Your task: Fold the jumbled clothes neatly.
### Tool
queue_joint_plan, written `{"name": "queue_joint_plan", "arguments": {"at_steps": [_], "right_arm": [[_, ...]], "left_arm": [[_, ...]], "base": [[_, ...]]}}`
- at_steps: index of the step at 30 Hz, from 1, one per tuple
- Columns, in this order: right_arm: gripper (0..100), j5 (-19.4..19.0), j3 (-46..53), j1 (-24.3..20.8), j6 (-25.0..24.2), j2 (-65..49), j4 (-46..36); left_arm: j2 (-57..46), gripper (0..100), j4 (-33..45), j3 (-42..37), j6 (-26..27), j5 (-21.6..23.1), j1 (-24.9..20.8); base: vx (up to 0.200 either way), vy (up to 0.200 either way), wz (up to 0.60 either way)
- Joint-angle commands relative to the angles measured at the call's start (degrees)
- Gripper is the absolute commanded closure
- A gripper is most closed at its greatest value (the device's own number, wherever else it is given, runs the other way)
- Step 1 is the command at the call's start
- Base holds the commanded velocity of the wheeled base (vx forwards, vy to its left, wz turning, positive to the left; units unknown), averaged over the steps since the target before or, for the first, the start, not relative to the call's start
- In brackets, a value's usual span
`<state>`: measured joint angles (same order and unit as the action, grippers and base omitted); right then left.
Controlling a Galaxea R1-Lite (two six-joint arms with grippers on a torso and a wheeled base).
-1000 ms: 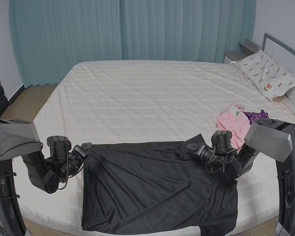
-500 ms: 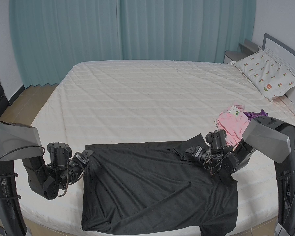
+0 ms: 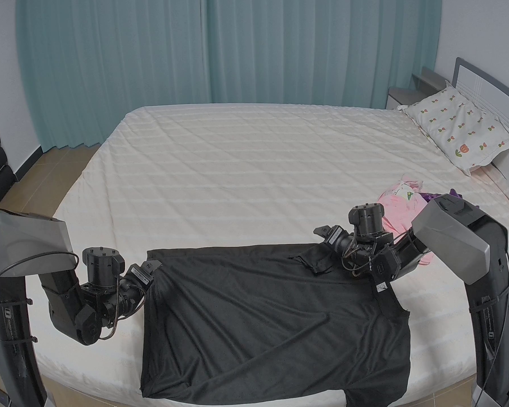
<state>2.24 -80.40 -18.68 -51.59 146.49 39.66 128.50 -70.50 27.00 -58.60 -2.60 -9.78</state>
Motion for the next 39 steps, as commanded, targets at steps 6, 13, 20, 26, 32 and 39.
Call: {"name": "queue_joint_plan", "arguments": {"at_steps": [6, 13, 20, 26, 32, 39], "right_arm": [[0, 2.50, -11.19, 2.59, -2.73, 7.23, 13.43], [0, 3.03, -9.25, 3.21, -0.97, 6.52, 12.46], [0, -2.95, 3.23, 2.68, 3.43, -0.42, 7.80], [0, -3.03, 7.27, 1.89, 4.48, -1.65, 4.38], [0, -3.03, 8.24, 0.31, 4.48, -0.16, 3.85], [0, -3.39, 3.76, -0.92, 4.57, 1.51, -2.21]], "left_arm": [[0.61, 0, -0.08, -0.02, -0.20, -0.04, 0.28], [0.70, 0, -0.08, -0.02, -0.20, -0.39, 0.28], [1.66, 0, -0.08, -0.02, -0.20, -0.39, 0.28], [2.10, 0, -1.57, -0.46, -0.20, -0.39, 0.28], [3.25, 0, -4.12, -0.90, 0.15, -0.48, 0.20], [3.42, 0, -4.47, -1.34, 0.15, -0.39, 0.20]], "base": [[0.000, 0.000, 0.00], [0.000, 0.000, 0.00], [0.000, 0.000, 0.00], [0.000, 0.000, 0.00], [0.000, 0.000, 0.00], [0.000, 0.000, 0.00]]}}
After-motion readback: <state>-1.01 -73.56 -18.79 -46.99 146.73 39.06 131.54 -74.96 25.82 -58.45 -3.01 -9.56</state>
